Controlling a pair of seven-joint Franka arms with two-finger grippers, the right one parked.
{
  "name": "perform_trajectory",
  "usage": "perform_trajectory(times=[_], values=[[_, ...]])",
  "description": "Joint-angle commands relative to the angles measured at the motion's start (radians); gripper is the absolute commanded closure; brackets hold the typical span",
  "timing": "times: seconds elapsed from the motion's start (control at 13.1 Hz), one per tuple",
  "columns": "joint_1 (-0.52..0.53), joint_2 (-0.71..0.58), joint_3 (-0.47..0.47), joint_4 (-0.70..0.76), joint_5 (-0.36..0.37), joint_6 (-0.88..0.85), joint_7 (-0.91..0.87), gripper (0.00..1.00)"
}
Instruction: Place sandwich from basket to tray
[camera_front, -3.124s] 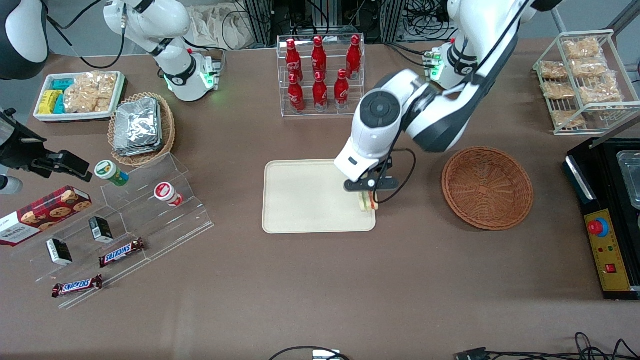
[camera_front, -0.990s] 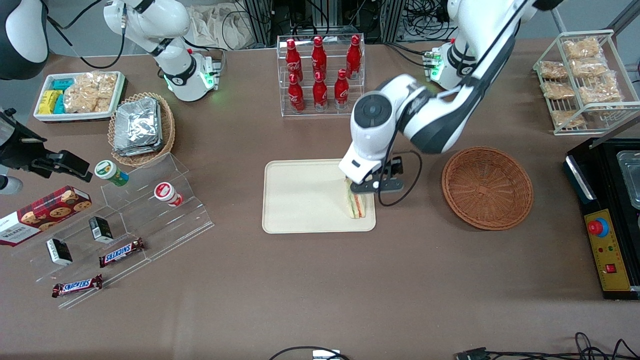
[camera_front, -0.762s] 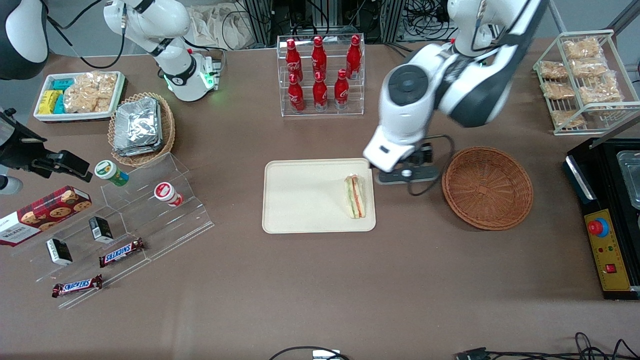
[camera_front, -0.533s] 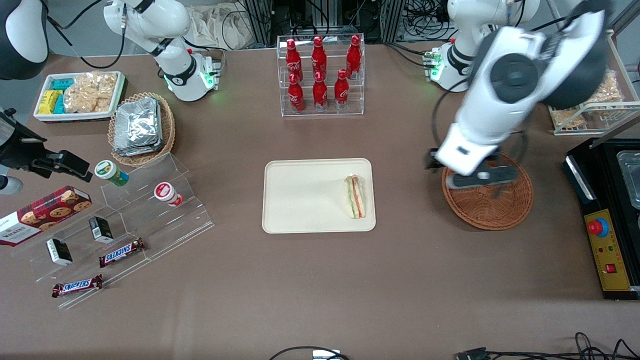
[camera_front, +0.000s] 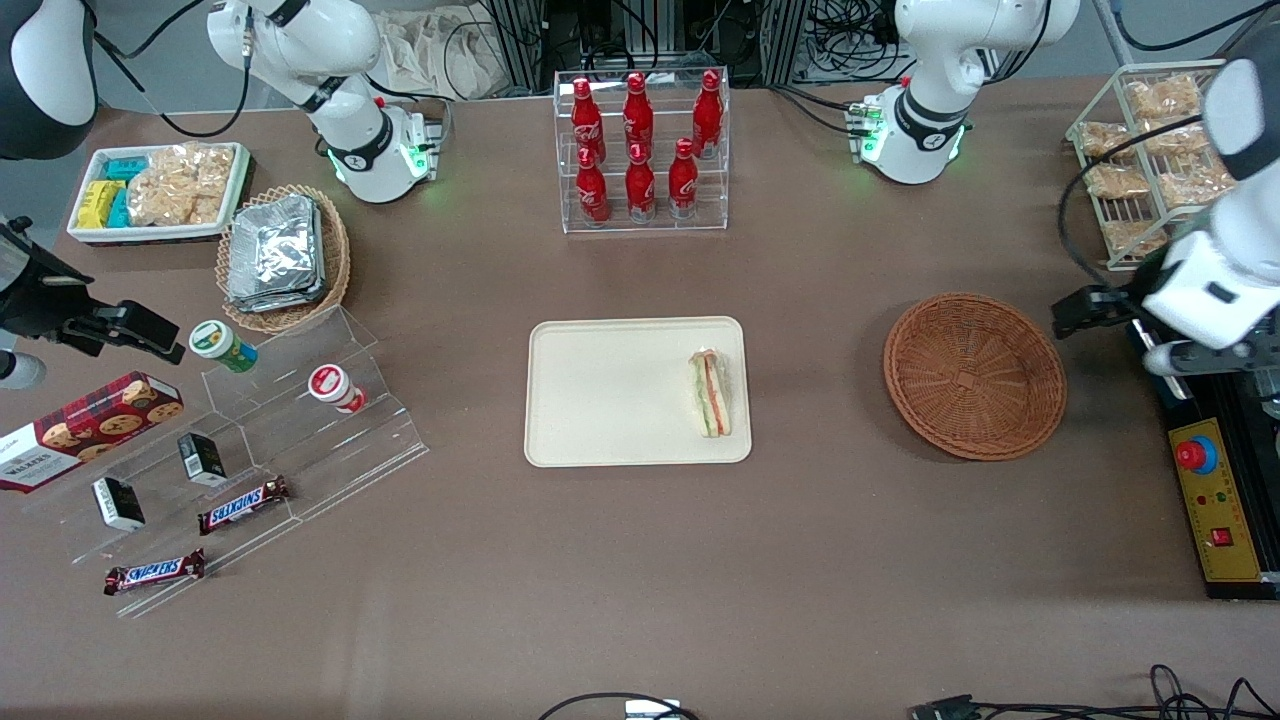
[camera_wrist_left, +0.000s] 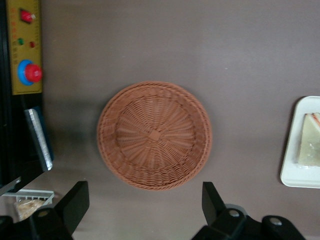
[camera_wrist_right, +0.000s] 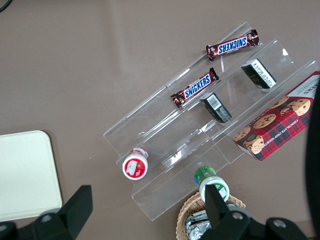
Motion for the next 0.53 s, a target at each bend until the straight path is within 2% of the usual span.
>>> perform_trajectory(times=[0.0,0.46], values=[[-0.018,0.008,0.000,0.086,-0.023,-0.052,-0.062,0.00],[-0.026,0.011,0.000,0.113,-0.020,-0.104,-0.074,0.00]])
